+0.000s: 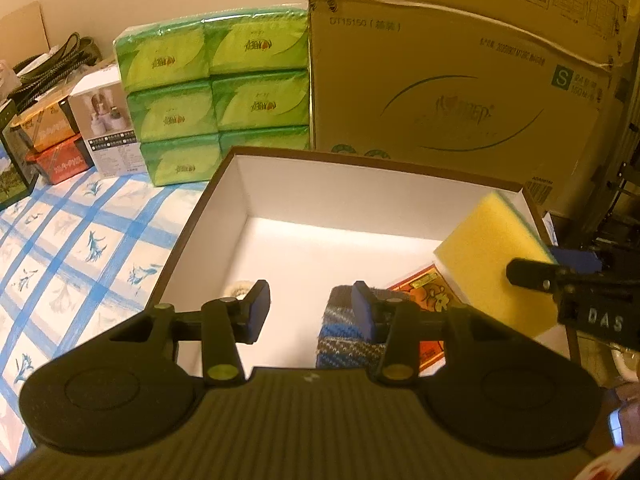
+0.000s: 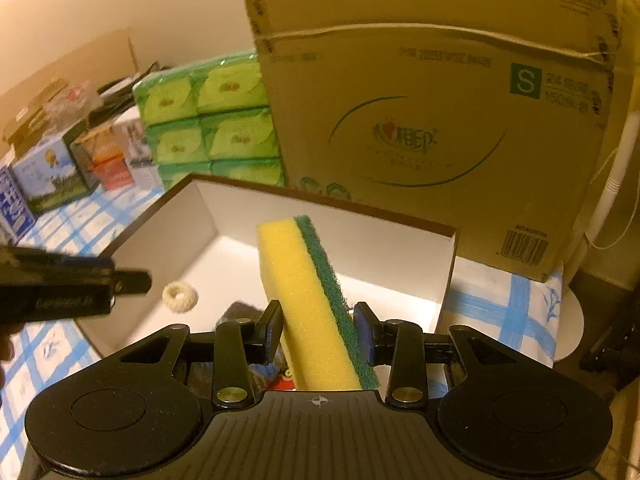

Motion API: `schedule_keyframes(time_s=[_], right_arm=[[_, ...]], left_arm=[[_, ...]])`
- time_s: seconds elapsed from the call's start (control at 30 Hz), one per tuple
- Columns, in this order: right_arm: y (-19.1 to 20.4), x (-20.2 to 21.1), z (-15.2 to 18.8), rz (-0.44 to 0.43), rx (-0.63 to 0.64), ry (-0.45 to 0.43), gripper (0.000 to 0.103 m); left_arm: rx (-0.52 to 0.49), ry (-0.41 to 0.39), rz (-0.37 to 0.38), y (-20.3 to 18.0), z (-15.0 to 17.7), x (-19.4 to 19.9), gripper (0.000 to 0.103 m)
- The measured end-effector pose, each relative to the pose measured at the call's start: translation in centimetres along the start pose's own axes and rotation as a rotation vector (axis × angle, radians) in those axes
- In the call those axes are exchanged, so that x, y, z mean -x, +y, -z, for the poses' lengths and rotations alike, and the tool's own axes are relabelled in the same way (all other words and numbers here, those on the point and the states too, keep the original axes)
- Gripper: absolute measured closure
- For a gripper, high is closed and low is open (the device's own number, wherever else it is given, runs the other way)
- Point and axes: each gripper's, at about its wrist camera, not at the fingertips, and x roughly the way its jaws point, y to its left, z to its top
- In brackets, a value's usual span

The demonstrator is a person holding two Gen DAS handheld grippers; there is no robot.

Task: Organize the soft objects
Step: 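Open the right tool to drop the yellow-green sponge into the box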

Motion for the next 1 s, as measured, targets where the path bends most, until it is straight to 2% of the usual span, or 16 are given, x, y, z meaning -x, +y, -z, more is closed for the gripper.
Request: schedule_keyframes(time_s=[0.1,0.17,0.23,0.33,0.5,0.73,1.0], right_arm=[[-0.1,-0.1,-0.1,-0.006,-0.001,0.005,0.061],[-0.1,0.0,0.0,-0.006,0.01,0.002,0.046],[-0.1,0.3,0.2,0.0,0.018,-0.003,0.041],[-0.2,1.0,0.7,-0.012,0.019,0.008,0.04],[0.1,3.1,2.0,-0.032,0.046,0.01,0.039],[1.3,7.3,4.5,-0.066,0.09,-0.007,0.039],[2.3,11.3,7.4,-0.125,0.091,0.003,0.039]], left_arm=[[0.0,0.0,0.01,0.3,0.2,0.3,0.058],[0.003,0.005,0.012,0.4,0.3,0.6,0.055],[0.0,0.006,0.021,0.5,0.5,1.1,0.053],[-0.008,-0.004,0.02,0.7,0.9,2.1,0.047],[-0.024,-0.022,0.02,1.0,2.5,4.5,0.043],[-0.025,-0.042,0.004,2.0,5.9,9.0,0.036],[0.006,-0.048,-0.023,2.9,10.4,13.9,0.033]])
